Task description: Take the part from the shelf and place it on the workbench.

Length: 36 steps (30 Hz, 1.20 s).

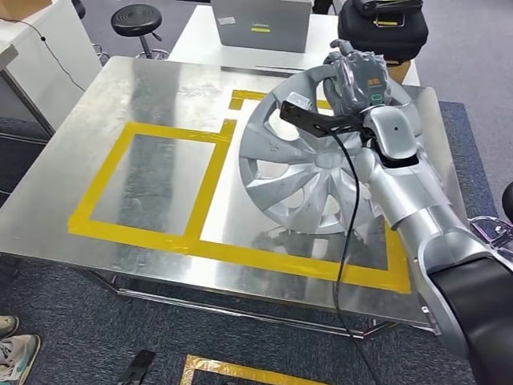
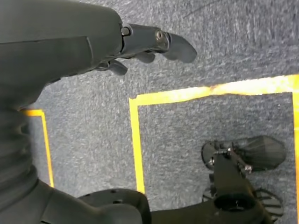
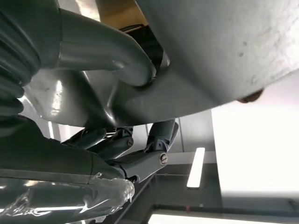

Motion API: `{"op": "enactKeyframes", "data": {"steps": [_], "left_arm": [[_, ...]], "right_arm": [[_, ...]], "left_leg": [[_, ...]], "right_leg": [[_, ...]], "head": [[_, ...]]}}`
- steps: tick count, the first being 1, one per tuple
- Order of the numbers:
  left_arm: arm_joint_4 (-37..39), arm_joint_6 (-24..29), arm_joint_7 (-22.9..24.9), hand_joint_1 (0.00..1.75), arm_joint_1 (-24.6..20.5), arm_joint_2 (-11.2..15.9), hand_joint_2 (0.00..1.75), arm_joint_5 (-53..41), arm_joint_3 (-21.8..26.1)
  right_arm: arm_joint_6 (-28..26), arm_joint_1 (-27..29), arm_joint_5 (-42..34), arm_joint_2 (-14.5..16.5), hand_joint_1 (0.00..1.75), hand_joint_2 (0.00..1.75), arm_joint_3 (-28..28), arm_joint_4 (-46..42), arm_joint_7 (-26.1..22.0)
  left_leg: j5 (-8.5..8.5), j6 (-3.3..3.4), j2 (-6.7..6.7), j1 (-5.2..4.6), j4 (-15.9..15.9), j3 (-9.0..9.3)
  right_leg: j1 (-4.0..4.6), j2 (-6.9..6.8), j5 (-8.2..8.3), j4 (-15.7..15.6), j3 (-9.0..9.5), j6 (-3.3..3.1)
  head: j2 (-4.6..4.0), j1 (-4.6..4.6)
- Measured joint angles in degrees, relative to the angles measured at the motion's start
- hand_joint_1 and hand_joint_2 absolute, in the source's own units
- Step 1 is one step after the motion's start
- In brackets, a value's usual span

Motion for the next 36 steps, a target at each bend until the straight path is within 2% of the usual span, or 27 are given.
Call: {"op": "enactKeyframes", "data": {"steps": [3, 10, 15, 36], "left_arm": [[0.0, 0.0, 0.1, 0.00, 0.1, 0.0, 1.75, 0.0, 0.0], [0.0, 0.0, 0.0, 0.00, 0.0, -0.1, 1.75, -0.2, 0.0], [0.0, 0.0, 0.0, 0.00, 0.0, -0.2, 1.75, -0.4, 0.0], [0.0, -1.5, -2.6, 0.00, -0.7, -0.3, 1.75, -1.1, -0.1]], "right_arm": [[0.0, -0.2, 0.0, 0.0, 1.75, 1.75, 0.0, 0.0, 0.1], [-0.1, -0.4, -0.1, 0.0, 1.75, 1.75, 0.0, 0.0, 0.1], [-0.2, -0.5, -0.2, -0.1, 1.75, 1.75, 0.0, 0.5, 0.0], [-1.2, -2.7, 0.2, -0.6, 1.75, 1.75, -0.1, 4.4, -0.1]], "left_leg": [[-0.05, 0.29, 0.03, -0.03, -0.2, 0.07], [0.15, -0.52, 0.16, 0.01, -0.7, 0.24], [0.21, -0.69, 0.16, 0.00, -0.8, 0.24], [0.52, -0.60, 0.16, -0.14, -0.7, 0.24]], "right_leg": [[-0.02, 0.19, -0.01, -0.1, -0.08, 0.00], [-0.01, 0.43, -0.02, 0.0, -0.23, -0.37], [-0.01, 0.42, 0.01, 0.0, -0.20, -0.43], [-0.15, 0.41, 0.43, -0.1, -0.17, -0.21]], "head": [[0.00, -0.02], [0.00, -0.01], [0.00, 0.01], [0.00, 0.01]]}}
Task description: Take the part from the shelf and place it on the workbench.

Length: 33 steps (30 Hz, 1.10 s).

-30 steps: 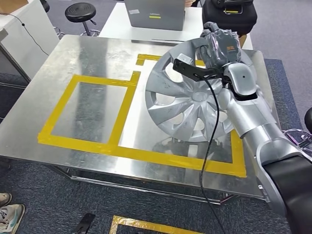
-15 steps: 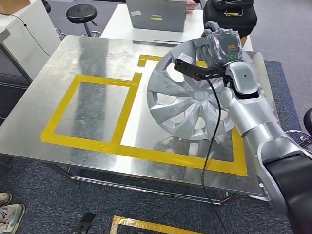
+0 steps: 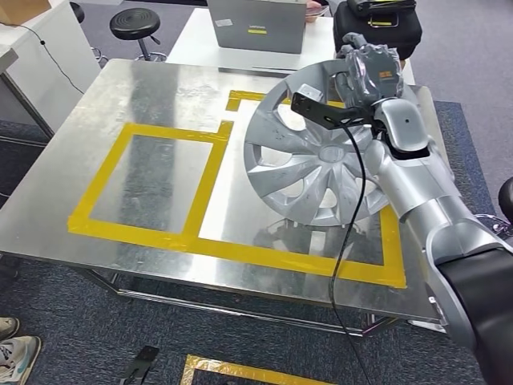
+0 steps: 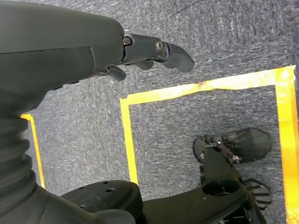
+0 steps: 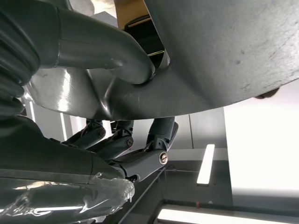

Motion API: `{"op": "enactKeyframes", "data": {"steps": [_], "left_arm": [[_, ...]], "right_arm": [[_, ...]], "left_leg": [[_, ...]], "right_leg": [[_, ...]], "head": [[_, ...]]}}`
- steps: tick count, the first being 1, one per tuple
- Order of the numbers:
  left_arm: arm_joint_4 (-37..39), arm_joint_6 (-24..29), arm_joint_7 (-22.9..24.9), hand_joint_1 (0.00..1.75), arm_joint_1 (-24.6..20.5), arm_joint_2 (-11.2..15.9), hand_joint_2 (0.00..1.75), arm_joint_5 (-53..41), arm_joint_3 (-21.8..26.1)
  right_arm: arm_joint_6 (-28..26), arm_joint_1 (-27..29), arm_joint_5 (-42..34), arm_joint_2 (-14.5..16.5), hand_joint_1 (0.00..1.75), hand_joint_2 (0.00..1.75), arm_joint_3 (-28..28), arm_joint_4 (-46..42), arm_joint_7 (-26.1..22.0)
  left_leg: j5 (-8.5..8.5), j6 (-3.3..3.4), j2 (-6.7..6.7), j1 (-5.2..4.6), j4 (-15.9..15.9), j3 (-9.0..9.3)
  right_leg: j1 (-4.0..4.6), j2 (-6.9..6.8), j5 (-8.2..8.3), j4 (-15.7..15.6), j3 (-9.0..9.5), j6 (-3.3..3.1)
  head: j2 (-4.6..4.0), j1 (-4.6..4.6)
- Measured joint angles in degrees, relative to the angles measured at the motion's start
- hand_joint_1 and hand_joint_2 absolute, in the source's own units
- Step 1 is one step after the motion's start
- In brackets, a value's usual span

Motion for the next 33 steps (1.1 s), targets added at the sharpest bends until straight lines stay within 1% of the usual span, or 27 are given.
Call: {"op": "enactKeyframes", "data": {"steps": [15, 21, 33], "left_arm": [[0.0, 0.4, -0.6, 0.00, 0.0, 0.1, 1.75, 0.0, 0.0], [0.0, 0.9, 0.9, 0.00, 0.0, 0.1, 1.75, 0.0, 0.0], [0.0, 0.9, 1.1, 0.00, 0.0, 0.1, 1.75, -0.1, 0.0]], "right_arm": [[-0.5, 0.0, 0.2, 0.0, 1.75, 1.75, 0.0, 0.4, -0.2], [-0.5, 0.0, 0.5, 0.0, 1.75, 1.75, 0.0, 0.4, -0.2], [-0.2, 0.0, 0.5, 0.3, 1.75, 1.75, 0.0, 0.4, -0.3]], "left_leg": [[0.04, 0.01, 0.00, 0.00, 0.0, 0.00], [0.04, 0.01, 0.00, 0.00, 0.0, 0.00], [0.04, 0.01, -0.01, 0.00, 0.0, 0.00]], "right_leg": [[0.00, -0.01, 0.03, 0.0, 0.02, 0.02], [0.00, -0.01, 0.03, 0.0, 0.02, 0.02], [0.00, -0.02, 0.03, 0.0, 0.03, 0.02]], "head": [[0.00, 0.01], [0.00, 0.01], [0.00, 0.00]]}}
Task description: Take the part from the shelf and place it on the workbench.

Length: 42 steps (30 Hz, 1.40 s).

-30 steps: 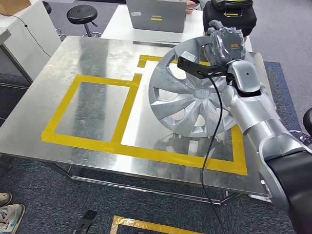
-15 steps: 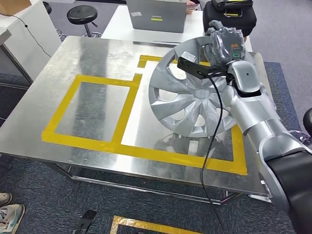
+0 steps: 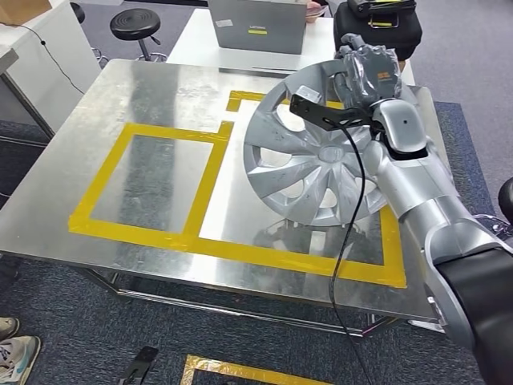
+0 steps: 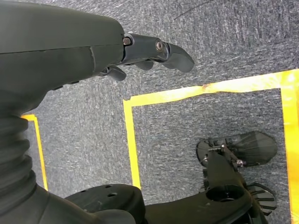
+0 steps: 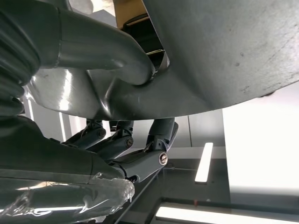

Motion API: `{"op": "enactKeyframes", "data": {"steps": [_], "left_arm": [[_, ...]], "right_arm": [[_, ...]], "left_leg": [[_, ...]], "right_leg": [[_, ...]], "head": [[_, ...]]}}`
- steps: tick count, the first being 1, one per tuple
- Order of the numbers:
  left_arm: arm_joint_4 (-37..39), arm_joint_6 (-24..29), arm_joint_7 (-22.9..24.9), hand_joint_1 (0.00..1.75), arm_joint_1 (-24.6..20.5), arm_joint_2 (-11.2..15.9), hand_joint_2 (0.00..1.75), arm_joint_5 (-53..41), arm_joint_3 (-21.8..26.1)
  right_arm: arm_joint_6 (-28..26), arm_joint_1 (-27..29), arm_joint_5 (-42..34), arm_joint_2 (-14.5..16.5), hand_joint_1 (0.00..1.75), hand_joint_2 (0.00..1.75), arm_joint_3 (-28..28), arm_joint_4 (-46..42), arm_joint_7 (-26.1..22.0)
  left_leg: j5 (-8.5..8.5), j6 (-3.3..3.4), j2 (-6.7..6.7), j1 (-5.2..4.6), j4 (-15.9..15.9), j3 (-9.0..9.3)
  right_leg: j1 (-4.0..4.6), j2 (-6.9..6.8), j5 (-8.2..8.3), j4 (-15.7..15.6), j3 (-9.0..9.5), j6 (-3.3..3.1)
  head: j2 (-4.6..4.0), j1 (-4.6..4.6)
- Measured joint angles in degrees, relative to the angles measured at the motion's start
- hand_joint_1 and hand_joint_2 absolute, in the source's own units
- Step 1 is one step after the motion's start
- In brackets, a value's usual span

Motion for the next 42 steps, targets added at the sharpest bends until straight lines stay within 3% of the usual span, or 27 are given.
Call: {"op": "enactKeyframes", "data": {"steps": [8, 11, 12, 15, 42], "left_arm": [[0.0, 0.3, -0.6, 0.00, 0.0, 0.0, 1.75, 0.2, 0.0], [0.0, 0.6, -1.2, 0.00, 0.0, 0.0, 1.75, 0.0, 0.0], [0.0, 0.6, -1.3, 0.00, 0.0, 0.0, 1.31, -0.1, 0.0], [0.0, 1.2, -1.6, 0.00, 0.1, 0.0, 0.00, 0.0, 0.0], [0.0, 1.3, -0.3, 0.00, 0.2, 0.2, 0.00, -0.2, 0.0]], "right_arm": [[0.3, -0.1, 0.1, 0.0, 1.75, 1.75, 0.0, 0.0, -0.3], [0.3, 0.0, 0.2, 0.0, 0.44, 0.44, 0.0, 0.0, -0.2], [0.3, 0.0, 0.2, 0.0, 0.00, 0.00, 0.0, 0.0, -0.2], [0.3, 0.0, 0.2, 0.0, 0.00, 0.00, 0.0, 0.0, -0.3], [1.0, 0.0, 0.1, 0.3, 0.00, 0.00, 0.8, 0.0, -0.3]], "left_leg": [[0.00, 0.00, 0.00, 0.00, 0.0, 0.00], [0.00, 0.00, 0.00, 0.00, 0.0, 0.00], [0.00, 0.00, 0.00, 0.00, 0.0, 0.00], [0.00, 0.00, 0.00, 0.00, 0.0, 0.00], [0.04, 0.02, 0.00, 0.00, 0.0, 0.00]], "right_leg": [[0.00, -0.01, 0.00, 0.0, 0.00, 0.00], [0.00, -0.01, 0.00, 0.0, 0.00, 0.00], [0.00, -0.01, 0.00, 0.0, 0.00, 0.00], [0.00, 0.00, 0.00, 0.0, 0.00, 0.00], [0.00, -0.01, 0.01, 0.0, 0.01, 0.00]], "head": [[0.00, 0.01], [0.00, 0.01], [0.00, 0.01], [0.00, 0.01], [0.00, 0.00]]}}
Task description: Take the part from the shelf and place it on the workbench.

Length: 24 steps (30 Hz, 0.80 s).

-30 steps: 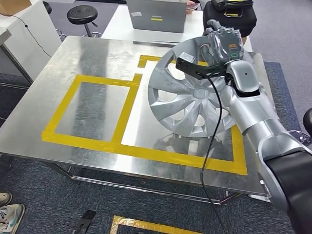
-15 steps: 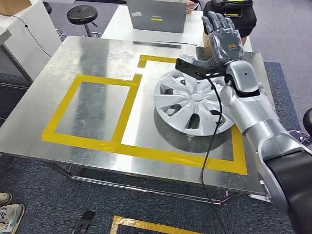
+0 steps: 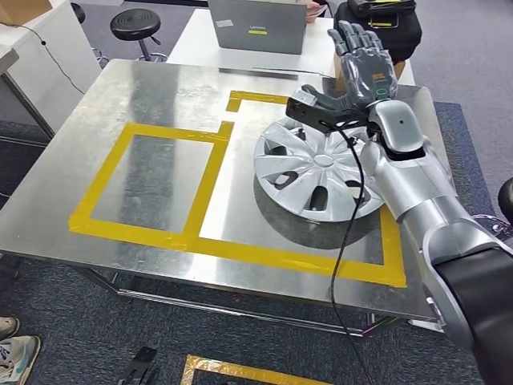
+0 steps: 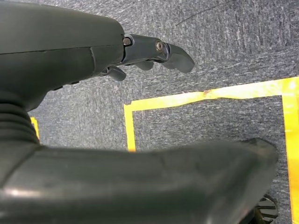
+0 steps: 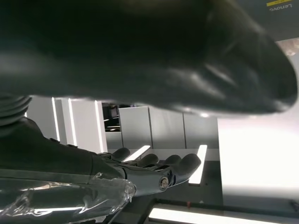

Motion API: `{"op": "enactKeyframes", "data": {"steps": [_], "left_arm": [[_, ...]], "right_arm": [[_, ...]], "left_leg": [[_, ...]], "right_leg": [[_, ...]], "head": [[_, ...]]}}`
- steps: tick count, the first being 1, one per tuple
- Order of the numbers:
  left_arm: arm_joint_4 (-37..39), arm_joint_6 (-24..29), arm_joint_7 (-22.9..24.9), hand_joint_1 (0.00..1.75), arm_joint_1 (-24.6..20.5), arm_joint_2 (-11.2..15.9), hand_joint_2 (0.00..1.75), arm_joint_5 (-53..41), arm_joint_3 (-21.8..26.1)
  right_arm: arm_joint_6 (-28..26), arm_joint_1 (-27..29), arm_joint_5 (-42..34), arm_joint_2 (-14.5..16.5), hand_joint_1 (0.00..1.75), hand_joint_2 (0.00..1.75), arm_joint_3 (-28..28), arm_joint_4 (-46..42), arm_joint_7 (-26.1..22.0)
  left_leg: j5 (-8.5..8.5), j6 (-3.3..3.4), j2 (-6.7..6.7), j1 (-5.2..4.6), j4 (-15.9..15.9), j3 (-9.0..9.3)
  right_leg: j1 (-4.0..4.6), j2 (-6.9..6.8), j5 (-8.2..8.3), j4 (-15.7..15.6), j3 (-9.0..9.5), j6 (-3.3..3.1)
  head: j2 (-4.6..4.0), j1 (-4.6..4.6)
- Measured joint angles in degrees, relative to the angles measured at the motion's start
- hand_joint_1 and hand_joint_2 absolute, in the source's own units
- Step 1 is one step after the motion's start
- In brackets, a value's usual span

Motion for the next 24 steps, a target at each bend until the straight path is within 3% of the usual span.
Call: {"op": "enactKeyframes", "data": {"steps": [16, 24], "left_arm": [[0.0, 0.3, 1.9, 0.00, 0.0, 0.0, 0.00, 1.4, 0.1], [0.0, 0.4, 2.8, 0.00, 0.1, 0.0, 0.00, 2.4, 0.7]], "right_arm": [[0.0, 0.0, 0.1, 0.2, 0.00, 0.00, 0.1, 0.0, 0.3], [0.0, 0.0, 0.1, 0.4, 0.00, 0.00, 0.1, 0.2, 0.5]], "left_leg": [[-0.02, 0.01, 0.00, -0.01, 0.0, 0.00], [-0.41, 0.52, 0.00, -0.40, 0.2, 0.01]], "right_leg": [[-0.01, 0.00, 0.00, 0.0, 0.01, 0.00], [-0.40, -0.01, -0.19, 0.0, 0.12, 0.36]], "head": [[0.00, 0.01], [0.00, -0.01]]}}
